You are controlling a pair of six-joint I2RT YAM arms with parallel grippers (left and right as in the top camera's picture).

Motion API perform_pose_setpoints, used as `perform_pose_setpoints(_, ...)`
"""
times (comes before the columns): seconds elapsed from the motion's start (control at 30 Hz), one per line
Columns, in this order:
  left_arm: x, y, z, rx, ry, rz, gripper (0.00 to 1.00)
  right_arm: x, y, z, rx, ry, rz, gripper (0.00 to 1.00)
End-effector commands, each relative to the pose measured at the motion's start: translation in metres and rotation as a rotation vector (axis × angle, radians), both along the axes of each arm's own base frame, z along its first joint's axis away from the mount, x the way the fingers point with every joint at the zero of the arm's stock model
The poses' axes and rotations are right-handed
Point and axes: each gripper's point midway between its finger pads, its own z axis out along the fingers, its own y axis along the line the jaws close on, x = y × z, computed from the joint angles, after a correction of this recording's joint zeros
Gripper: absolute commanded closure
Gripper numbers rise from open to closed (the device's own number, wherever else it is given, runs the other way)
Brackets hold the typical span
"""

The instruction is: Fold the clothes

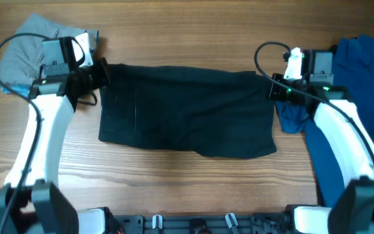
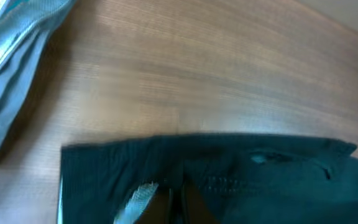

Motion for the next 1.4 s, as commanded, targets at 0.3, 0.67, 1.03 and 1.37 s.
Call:
perform_pose_setpoints(0.3,-0.152,0.043,0.056,0.178,0.182,0.329,0.96,-0.084,-0.018,0.074,-0.086,-0.037,-0.08,0.96)
perform_pose_setpoints(0.67,-0.16,0.057,0.011,0.201,0.253,0.451,0.96,-0.046,-0.009,0.066,-0.031,-0.083,-0.053,0.96)
perform_pose_setpoints(1.03,-0.049,0.074,-0.061,0.212,0.081,0.487,0.55,0.06,0.019,-0.006,0.115,-0.175,0.064,0.43)
perform_pose_setpoints(1.37,-0.049,0.036,-0.118,0.091,0.239,0.278,0.42,0.028,0.025,-0.033,0.134,-0.008,0.101,0.38)
